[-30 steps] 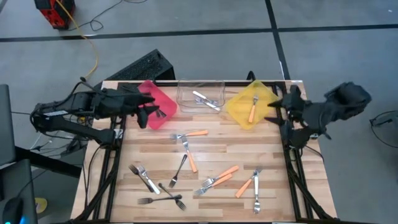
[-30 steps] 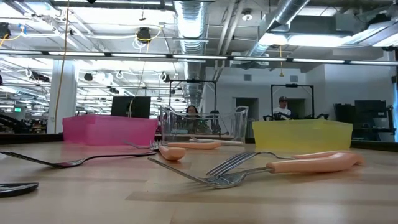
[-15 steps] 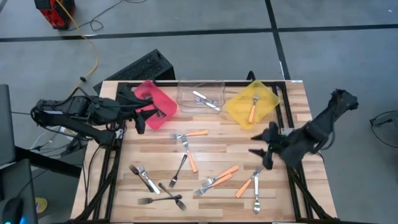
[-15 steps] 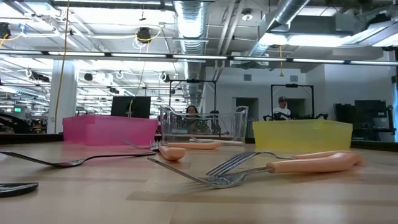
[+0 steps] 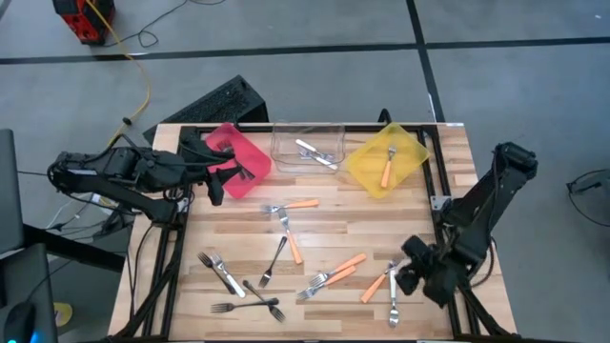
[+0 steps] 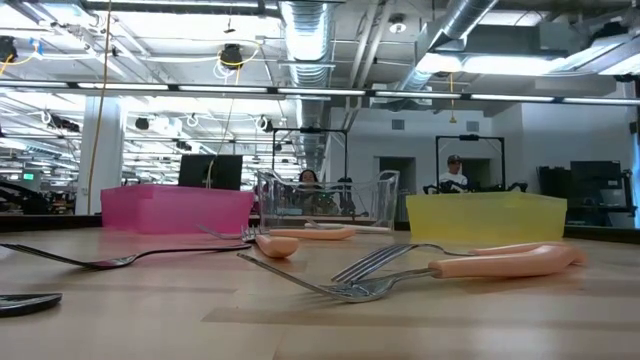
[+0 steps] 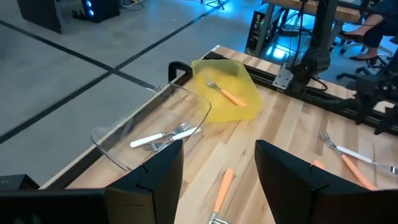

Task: Sort silverware by color (type)
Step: Put the white fork into the transparent bin

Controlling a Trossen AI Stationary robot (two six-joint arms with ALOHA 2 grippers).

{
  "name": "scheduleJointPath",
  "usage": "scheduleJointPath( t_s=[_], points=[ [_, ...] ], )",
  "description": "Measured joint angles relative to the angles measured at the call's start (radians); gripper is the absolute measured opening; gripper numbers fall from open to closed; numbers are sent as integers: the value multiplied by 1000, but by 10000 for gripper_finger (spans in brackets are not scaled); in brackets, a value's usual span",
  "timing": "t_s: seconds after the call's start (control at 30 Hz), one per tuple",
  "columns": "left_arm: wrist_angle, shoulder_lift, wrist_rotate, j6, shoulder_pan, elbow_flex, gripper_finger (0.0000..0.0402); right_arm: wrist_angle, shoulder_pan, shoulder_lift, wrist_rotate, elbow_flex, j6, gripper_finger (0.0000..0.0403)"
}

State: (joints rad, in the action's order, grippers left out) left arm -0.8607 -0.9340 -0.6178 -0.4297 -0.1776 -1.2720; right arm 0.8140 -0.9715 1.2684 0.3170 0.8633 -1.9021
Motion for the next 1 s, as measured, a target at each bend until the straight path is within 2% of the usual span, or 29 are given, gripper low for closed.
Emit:
scheduleJointPath(
  t_s=[0.2, 0.3, 0.5, 0.67, 1.0],
  points=[
    [-5, -2, 0, -26, 0, 0, 182, 19, -76, 59, -42, 40, -254, 271],
    [-5, -2, -1, -34, 0, 0, 182, 39, -87, 95, -58, 55, -317, 271],
    [-5, -2, -46, -52, 0, 0, 182, 62, -57, 186, -151, 56, -326, 271],
    [-5, -2, -51, -87, 0, 0, 182, 59, -39, 225, -160, 56, -326, 271],
    [-8, -2, -51, -90, 0, 0, 182, 82, -1, 226, -160, 54, -325, 271]
  ],
)
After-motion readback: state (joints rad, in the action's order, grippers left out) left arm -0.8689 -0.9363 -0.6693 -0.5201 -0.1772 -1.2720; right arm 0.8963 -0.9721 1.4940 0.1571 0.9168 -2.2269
